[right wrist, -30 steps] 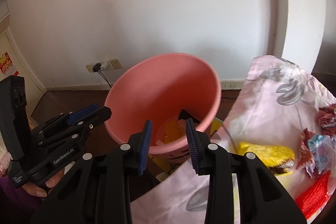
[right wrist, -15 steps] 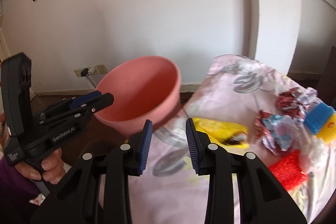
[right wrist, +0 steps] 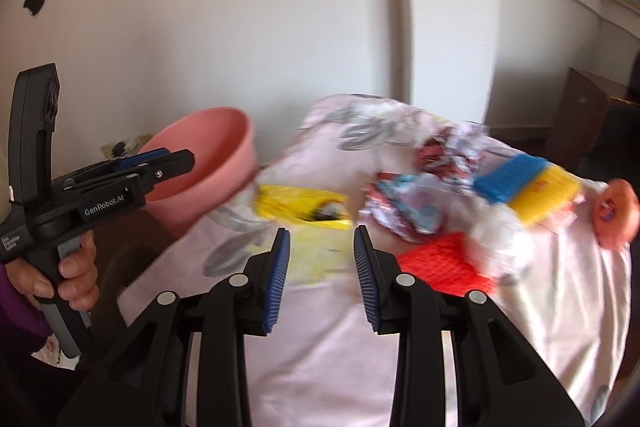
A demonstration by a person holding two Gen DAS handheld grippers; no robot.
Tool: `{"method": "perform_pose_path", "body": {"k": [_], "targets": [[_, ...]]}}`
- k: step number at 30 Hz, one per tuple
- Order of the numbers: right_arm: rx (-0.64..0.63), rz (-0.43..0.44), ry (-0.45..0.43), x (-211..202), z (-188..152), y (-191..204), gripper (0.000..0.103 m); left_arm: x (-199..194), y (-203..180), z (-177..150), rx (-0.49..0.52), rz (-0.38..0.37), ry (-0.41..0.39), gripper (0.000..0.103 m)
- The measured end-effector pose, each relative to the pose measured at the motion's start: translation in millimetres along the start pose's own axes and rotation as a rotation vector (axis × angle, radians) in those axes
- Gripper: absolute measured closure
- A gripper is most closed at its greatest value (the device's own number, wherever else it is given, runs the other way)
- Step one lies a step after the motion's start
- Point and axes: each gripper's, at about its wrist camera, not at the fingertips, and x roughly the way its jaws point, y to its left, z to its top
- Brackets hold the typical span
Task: Collect trash
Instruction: 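Move both open tools back over the remaining trash on the table, then grasp the crumpled foil wrapper with the left tool while the right tool reaches the yellow foam sleeve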
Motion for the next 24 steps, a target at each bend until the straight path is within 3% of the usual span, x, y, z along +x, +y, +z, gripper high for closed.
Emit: {"method": "perform_pose_path", "body": {"k": [12, 18, 20, 22, 24], "targets": [[0.132, -0.106, -0.040, -21.6, -15.1, -71.6, 0.069, 40.5, -68.2, 18.5, 0.130, -0.111, 0.030, 0.058], [0.194, -0.105, -0.039, -20.2, -19.1, -95.7, 0.069, 67.9, -104.1, 40.8, 0.193, -0.185, 0.026, 0.058], [0.204, -0.112, -0.036, -20.3, -20.5, -101.5, 0.067, 79.3, -117.7, 49.9, 0.217, -0.206, 0.019, 0.058], [0.215, -0.118, -0.040, -19.7, -21.8, -106.6, 0.059, 90.4, -132.4, 58.5, 0.250, -0.234, 0.011, 0.058], [0.225, -0.125, -0.042, -19.2, -22.4, -111.6, 0.059, 100.4, -145.0, 64.7, 0.281, -0.252, 0.008, 0.058]]}}
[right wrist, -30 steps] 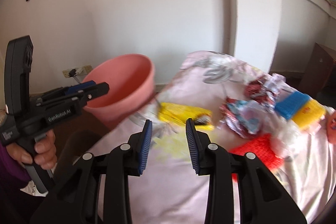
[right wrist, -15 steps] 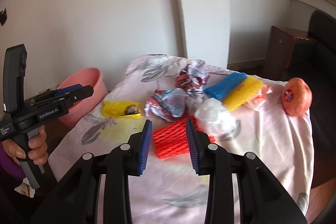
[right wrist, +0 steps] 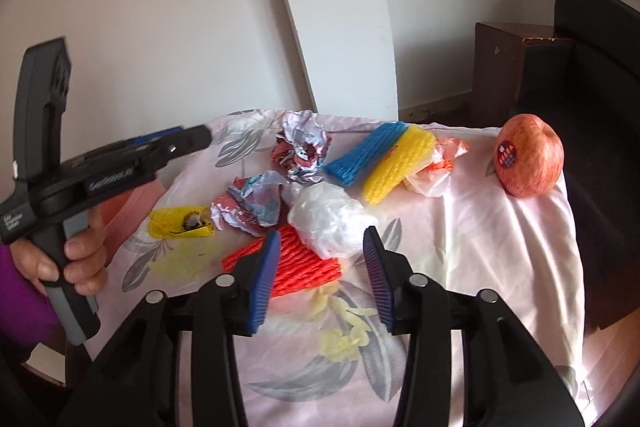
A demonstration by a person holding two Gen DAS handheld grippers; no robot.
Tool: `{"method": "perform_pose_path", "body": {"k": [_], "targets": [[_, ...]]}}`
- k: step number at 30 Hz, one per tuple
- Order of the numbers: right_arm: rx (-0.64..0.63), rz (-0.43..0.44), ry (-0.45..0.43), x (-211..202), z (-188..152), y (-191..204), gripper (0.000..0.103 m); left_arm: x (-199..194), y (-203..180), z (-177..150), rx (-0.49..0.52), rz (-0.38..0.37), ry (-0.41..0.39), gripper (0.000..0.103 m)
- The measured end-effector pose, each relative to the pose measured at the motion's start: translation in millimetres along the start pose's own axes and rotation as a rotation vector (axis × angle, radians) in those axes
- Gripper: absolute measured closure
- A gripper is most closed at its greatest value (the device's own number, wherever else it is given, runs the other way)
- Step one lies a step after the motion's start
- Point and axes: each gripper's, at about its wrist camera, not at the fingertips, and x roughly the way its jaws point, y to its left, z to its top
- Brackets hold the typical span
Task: Collect trash
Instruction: 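Grasp the crumpled foil wrapper with the left tool while the right tool reaches the yellow foam sleeve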
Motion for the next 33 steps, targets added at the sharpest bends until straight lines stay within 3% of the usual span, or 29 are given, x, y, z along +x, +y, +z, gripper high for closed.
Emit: {"method": "perform_pose_path", "body": {"k": [3, 9, 17, 18, 22, 33], "targets": [[0.013, -0.010, -0.001, 1.7, 0.8, -6.0, 0.059, 20.6, -9.5, 10.9, 0.045, -0.038, 0.010, 0.058], [0.056, -0.025, 0.002, 6.2, 0.6, -21.0, 0.059, 58.7, -10.9, 20.1, 0.103, -0.029, 0.036, 0.060], [0.116, -0.014, -0.007, 13.6, 8.0, -33.2, 0.059, 89.4, 1.3, 17.3, 0.091, -0.065, 0.100, 0.084], [0.121, -0.013, -0.008, 14.7, 9.0, -34.1, 0.059, 90.0, 1.5, 15.9, 0.090, -0.072, 0.104, 0.094], [0.138, -0.011, -0.009, 17.9, 11.4, -36.2, 0.059, 80.4, 0.0, 11.3, 0.085, -0.076, 0.079, 0.101], [0.229, -0.033, -0.050, 38.4, 35.3, -56.6, 0.059, 15.0, 9.2, 7.6, 0.004, -0.105, -0.012, 0.102]]}}
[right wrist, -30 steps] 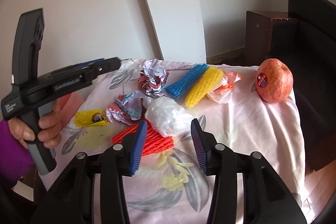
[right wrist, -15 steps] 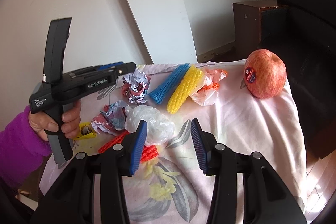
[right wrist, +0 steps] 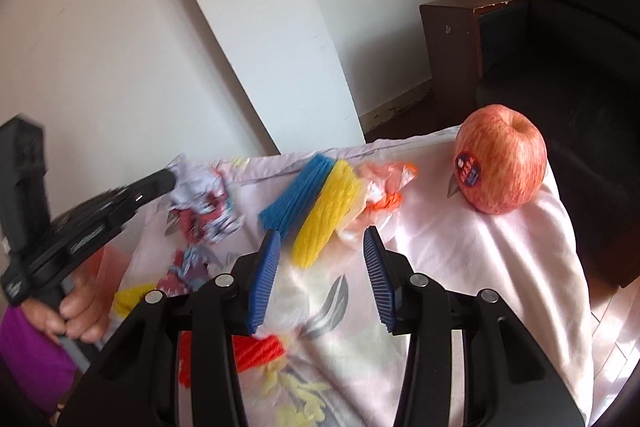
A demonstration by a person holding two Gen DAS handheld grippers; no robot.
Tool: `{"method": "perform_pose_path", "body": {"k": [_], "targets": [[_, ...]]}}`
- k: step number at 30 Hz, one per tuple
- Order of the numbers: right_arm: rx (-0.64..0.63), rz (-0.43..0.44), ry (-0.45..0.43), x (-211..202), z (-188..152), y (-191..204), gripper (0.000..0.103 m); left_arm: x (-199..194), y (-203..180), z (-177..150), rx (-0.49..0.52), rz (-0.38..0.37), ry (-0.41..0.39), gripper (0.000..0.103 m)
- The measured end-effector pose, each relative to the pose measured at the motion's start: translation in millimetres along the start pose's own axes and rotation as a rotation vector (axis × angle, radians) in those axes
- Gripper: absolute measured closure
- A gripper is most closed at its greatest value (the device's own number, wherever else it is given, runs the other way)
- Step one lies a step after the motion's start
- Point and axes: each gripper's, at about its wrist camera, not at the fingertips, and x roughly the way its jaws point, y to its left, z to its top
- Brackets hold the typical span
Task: Collect trash
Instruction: 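Grasp the crumpled foil wrapper with the left tool while the right tool reaches the yellow foam sleeve, then close the right tool on the yellow foam sleeve and lift it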
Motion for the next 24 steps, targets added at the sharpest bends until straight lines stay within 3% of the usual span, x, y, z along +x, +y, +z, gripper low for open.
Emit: {"method": "perform_pose_path", "body": {"k": [11, 12, 13, 16, 24], "targets": [[-0.062, -0.069, -0.011, 27.5, 18.0, 7.7, 0.059, -39.8, 3.7, -11.7, -0.060, 0.017, -0.021, 0.102], [-0.068, -0.071, -0.008, 28.8, 18.7, 8.6, 0.061, -42.6, 5.0, -12.6, -0.067, 0.022, -0.023, 0.102], [-0.079, -0.073, 0.000, 30.3, 18.1, 10.7, 0.075, -45.4, 6.2, -13.4, -0.071, 0.027, -0.025, 0.102], [-0.094, -0.070, 0.006, 29.2, 15.4, 13.3, 0.093, -52.0, 7.9, -13.2, -0.083, 0.036, -0.035, 0.102], [-0.109, -0.032, -0.043, -8.0, 11.1, 24.1, 0.093, -78.5, 11.9, -14.5, -0.112, 0.047, -0.080, 0.102]]}}
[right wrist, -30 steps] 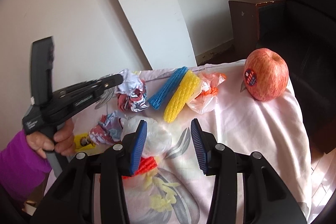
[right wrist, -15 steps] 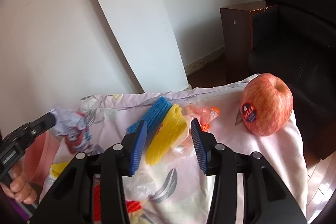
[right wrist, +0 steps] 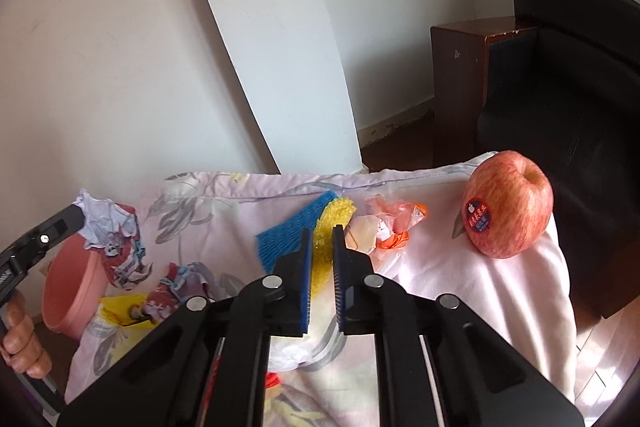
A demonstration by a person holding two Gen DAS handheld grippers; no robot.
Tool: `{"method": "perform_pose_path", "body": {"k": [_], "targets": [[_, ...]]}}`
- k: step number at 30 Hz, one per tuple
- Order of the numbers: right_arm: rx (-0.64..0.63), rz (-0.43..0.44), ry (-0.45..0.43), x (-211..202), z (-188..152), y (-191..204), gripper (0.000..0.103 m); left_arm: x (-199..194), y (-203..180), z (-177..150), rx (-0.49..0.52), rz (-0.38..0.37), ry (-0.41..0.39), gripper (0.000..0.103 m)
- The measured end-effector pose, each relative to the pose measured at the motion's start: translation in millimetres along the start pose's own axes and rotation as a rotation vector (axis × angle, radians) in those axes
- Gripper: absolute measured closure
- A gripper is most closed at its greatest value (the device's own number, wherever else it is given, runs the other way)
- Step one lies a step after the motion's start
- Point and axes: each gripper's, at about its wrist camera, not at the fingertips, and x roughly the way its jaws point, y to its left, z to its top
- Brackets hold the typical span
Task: Collect trash
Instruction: 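Close the right tool on the yellow foam sleeve and lift it, then carry the foil wrapper and yellow foam sleeve with both tools over the bucket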
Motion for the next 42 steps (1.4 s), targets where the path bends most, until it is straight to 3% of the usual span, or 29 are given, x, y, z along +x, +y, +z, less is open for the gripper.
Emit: {"method": "perform_pose_path", "body": {"k": [7, 16, 29, 42], "targets": [[-0.009, 0.057, -0.052, -40.9, 8.5, 12.8, 0.093, -32.2, 12.3, -2.2, -0.029, 0.031, -0.046, 0.102], [-0.066, 0.186, -0.064, -50.5, 16.2, 64.9, 0.093, -80.7, 54.0, -11.0, -0.103, 0.137, -0.102, 0.102], [-0.226, 0.435, 0.022, -13.9, 13.7, 193.2, 0.093, -146.3, 142.3, -42.0, -0.219, 0.373, -0.136, 0.102], [-0.346, 0.509, 0.128, 38.8, -19.2, 282.1, 0.093, -181.5, 196.0, -77.0, -0.324, 0.472, -0.119, 0.102]]}}
